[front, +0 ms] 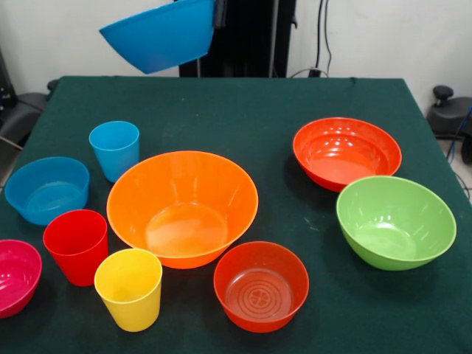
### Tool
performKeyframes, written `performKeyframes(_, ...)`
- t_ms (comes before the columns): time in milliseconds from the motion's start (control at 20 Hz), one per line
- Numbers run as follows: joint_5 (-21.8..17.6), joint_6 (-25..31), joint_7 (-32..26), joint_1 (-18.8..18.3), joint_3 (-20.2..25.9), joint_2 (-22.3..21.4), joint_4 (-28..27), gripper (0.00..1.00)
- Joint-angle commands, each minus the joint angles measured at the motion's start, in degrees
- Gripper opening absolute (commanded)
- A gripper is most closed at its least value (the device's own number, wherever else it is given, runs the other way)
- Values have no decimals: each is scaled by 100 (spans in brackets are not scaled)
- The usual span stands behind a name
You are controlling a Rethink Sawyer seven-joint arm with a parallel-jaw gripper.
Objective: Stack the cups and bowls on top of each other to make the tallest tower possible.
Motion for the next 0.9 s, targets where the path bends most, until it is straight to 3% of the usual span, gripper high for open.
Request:
performKeyframes(50, -336, 24, 703, 588, -779, 535, -610, 0)
performKeyframes(350, -161, 130, 644, 762, -920, 921, -803, 0)
performKeyframes(900, 54, 577, 232, 243, -263, 635, -401, 0)
